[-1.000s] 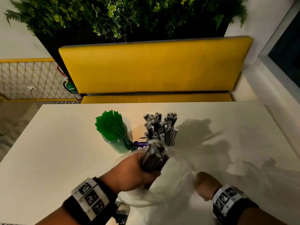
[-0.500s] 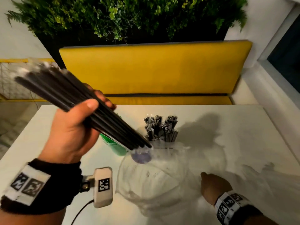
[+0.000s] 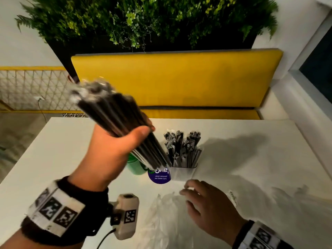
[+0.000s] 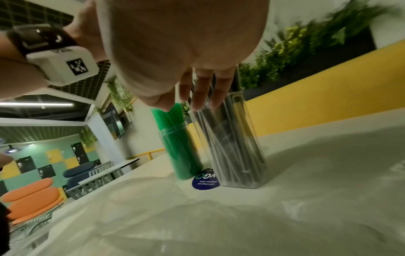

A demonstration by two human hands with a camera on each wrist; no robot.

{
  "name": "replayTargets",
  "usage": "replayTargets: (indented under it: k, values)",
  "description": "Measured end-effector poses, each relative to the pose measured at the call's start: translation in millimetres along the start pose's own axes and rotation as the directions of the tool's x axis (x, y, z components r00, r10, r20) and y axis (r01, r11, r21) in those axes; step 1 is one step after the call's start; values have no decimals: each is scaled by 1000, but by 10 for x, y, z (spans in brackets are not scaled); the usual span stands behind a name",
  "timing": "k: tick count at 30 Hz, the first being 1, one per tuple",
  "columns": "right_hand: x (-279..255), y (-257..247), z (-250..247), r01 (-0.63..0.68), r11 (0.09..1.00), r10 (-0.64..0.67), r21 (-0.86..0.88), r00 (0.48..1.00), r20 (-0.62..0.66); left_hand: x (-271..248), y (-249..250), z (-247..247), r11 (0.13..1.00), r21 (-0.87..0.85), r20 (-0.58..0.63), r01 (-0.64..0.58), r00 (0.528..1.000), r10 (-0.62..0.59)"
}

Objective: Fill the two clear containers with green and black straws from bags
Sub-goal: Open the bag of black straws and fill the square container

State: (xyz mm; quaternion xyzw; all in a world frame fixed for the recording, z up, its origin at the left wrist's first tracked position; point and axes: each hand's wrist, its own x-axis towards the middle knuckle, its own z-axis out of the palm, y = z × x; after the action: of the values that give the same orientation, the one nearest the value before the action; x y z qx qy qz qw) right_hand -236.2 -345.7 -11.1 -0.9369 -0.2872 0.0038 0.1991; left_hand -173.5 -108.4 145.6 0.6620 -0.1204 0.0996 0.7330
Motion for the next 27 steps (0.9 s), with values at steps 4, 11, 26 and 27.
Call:
replayTargets:
  k: [4, 11, 26, 27]
  values:
    - [301, 34, 142, -125, 980, 116, -155, 991, -71, 87, -214, 261, 995, 82, 20, 62, 998, -64]
    - [508, 89, 174, -227, 958, 207, -177, 970, -124, 400, -819, 455, 960, 179, -136, 217, 971, -195]
    - [696, 190, 140, -285, 958, 282, -7, 949, -141, -82, -1666, 474, 799, 598, 11, 64, 996, -87]
    - [697, 185, 131, -281, 960, 278, -1, 949, -148, -77, -1633, 432, 814, 577, 29, 70, 994, -106]
